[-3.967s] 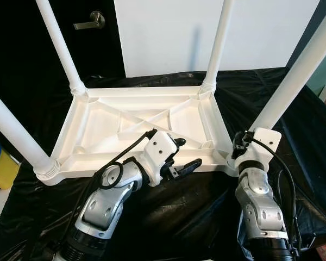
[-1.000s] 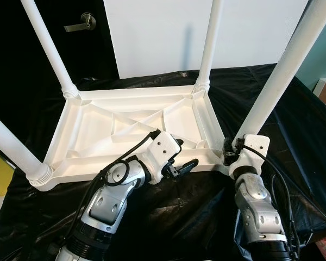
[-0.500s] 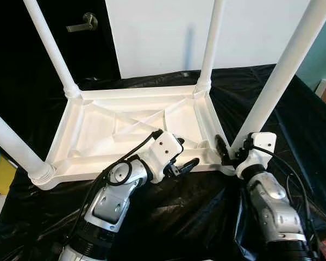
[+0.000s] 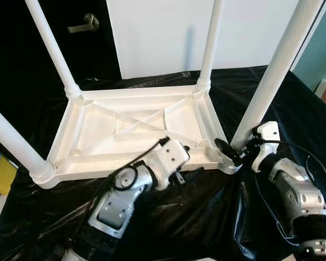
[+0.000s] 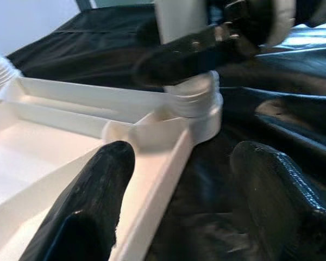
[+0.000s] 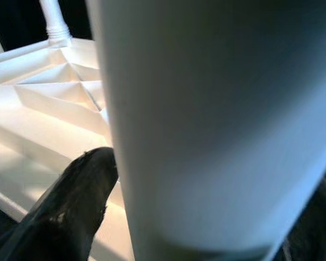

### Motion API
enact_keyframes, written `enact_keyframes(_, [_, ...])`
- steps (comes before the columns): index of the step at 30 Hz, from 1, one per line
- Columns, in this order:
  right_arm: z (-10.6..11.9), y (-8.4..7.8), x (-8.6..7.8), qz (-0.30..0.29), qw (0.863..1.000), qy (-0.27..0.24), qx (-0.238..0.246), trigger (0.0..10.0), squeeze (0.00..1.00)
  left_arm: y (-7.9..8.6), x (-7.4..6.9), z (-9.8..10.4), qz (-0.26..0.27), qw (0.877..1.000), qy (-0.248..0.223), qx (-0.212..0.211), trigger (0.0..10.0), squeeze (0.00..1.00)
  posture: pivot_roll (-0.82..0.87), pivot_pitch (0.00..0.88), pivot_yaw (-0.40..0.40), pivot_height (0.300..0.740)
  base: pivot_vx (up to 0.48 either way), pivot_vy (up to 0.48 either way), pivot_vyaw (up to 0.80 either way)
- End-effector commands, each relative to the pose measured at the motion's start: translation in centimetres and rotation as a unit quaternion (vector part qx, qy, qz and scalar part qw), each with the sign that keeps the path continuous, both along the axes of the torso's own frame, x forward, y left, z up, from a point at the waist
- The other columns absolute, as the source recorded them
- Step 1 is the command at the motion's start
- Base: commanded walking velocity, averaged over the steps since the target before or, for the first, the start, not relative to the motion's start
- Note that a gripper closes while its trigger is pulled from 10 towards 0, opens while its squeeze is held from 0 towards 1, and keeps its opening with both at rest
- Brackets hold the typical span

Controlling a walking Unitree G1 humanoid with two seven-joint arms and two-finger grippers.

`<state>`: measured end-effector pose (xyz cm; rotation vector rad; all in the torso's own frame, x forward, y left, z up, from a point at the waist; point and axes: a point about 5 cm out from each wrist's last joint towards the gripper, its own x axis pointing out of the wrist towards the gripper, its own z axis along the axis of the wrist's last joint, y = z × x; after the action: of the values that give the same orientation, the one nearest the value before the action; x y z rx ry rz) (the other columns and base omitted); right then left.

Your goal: Building children table

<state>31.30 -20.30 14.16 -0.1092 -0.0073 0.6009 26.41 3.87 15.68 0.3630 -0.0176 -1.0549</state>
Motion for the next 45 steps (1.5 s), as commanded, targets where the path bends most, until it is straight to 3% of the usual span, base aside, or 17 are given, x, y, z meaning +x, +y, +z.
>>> enact_keyframes(1, [-0.6, 0.7, 0.3, 0.028, 0.999, 0.012, -0.018, 1.5, 0.00, 0.0, 0.2, 0.0, 0.023, 1.000, -0.002, 0.000, 10.0, 0.00, -0.05, 0.033, 0.001, 0.740, 0.000, 0.000, 0.00])
enact_keyframes(2, [-0.8, 0.7, 0.4, 0.033, 0.999, 0.018, -0.023, 0.0, 0.00, -0.2, 0.3, 0.1, 0.025, 1.000, 0.003, -0.003, 10.0, 0.00, -0.04, 0.035, 0.003, 0.740, 0.000, 0.000, 0.00])
enact_keyframes(10, [-2.2, 0.5, 0.6, 0.050, 0.997, 0.047, -0.022, 0.0, 0.00, -0.5, 0.5, 0.4, 0.041, 0.999, -0.007, -0.005, 10.0, 0.00, -0.01, 0.053, 0.016, 0.740, 0.000, 0.000, 0.00])
enact_keyframes(11, [-2.5, 0.6, 0.6, 0.051, 0.997, 0.052, -0.020, 2.5, 0.00, -0.5, 0.5, 0.4, 0.043, 0.999, -0.009, -0.005, 10.0, 0.00, -0.02, 0.057, 0.022, 0.740, 0.000, 0.000, 0.00])
enact_keyframes(12, [-2.5, 0.6, 0.6, 0.051, 0.997, 0.052, -0.020, 2.5, 0.00, -0.5, 0.5, 0.4, 0.043, 0.999, -0.009, -0.005, 10.0, 0.00, -0.02, 0.057, 0.022, 0.740, 0.000, 0.000, 0.00])
enact_keyframes(13, [-2.7, 0.7, 0.6, 0.051, 0.997, 0.054, -0.018, 10.0, 0.00, -0.5, 0.4, 0.4, 0.045, 0.999, -0.011, -0.004, 10.0, 0.00, -0.02, 0.057, 0.022, 0.740, 0.000, 0.000, 0.00])
enact_keyframes(20, [-3.0, 1.0, 0.5, 0.032, 0.998, 0.052, -0.009, 10.0, 0.00, -0.6, 0.5, 0.4, 0.055, 0.998, -0.009, -0.005, 10.0, 0.00, -0.02, 0.061, 0.037, 0.740, 0.000, 0.000, 0.00])
enact_keyframes(28, [-3.4, 2.0, 0.6, -0.064, 0.996, 0.058, 0.008, 10.0, 0.00, -0.7, 0.7, 0.2, 0.058, 0.998, -0.015, 0.003, 10.0, 0.00, -0.04, 0.053, 0.046, 0.740, 0.000, 0.000, 0.00])
enact_keyframes(30, [-3.8, 3.2, 0.1, -0.144, 0.986, 0.076, 0.044, 10.0, 0.00, -0.5, 0.9, 0.1, 0.060, 0.998, -0.014, 0.005, 10.0, 0.00, -0.05, 0.049, 0.050, 0.740, 0.000, 0.000, 0.00])
enact_keyframes(34, [-3.7, 4.2, -0.4, -0.173, 0.980, 0.074, 0.060, 10.0, 0.00, -0.5, 0.9, 0.0, 0.060, 0.998, -0.015, 0.008, 10.0, 0.00, -0.05, 0.048, 0.053, 0.740, 0.000, 0.000, 0.00])
enact_keyframes(35, [-3.6, 5.3, -0.9, -0.204, 0.973, 0.076, 0.076, 10.0, 0.00, -0.4, 0.9, 0.0, 0.061, 0.998, -0.013, 0.007, 10.0, 0.00, -0.06, 0.047, 0.054, 0.740, 0.000, 0.000, 0.00])
enact_keyframes(36, [-3.6, 5.3, -0.9, -0.204, 0.973, 0.076, 0.076, 10.0, 0.00, -0.4, 0.9, 0.0, 0.061, 0.998, -0.013, 0.007, 10.0, 0.00, -0.06, 0.047, 0.054, 0.740, 0.000, 0.000, 0.00])
enact_keyframes(38, [-3.1, 7.9, -2.1, -0.278, 0.953, 0.074, 0.096, 10.0, 0.00, -0.1, 1.3, 0.2, 0.064, 0.998, -0.016, 0.006, 10.0, 0.00, -0.07, 0.039, 0.045, 0.740, 0.000, 0.000, 0.00])
enact_keyframes(40, [-2.8, 8.7, -2.4, -0.288, 0.950, 0.070, 0.097, 10.0, 0.00, -0.1, 1.4, 0.3, 0.065, 0.998, -0.018, 0.005, 10.0, 0.00, -0.07, 0.038, 0.043, 0.740, 0.000, 0.000, 0.00])
enact_keyframes(43, [-2.5, 9.0, -2.6, -0.291, 0.950, 0.060, 0.095, 10.0, 0.00, 0.0, 1.5, 0.4, 0.067, 0.998, -0.019, 0.005, 10.0, 0.00, -0.07, 0.036, 0.044, 0.740, 0.000, 0.000, 0.00])
enact_keyframes(45, [-2.6, 8.2, -3.0, -0.302, 0.946, 0.062, 0.098, 10.0, 0.00, 0.0, 1.7, 0.4, 0.069, 0.997, -0.022, 0.004, 10.0, 0.00, -0.09, 0.027, 0.048, 0.740, 0.000, 0.000, 0.00])
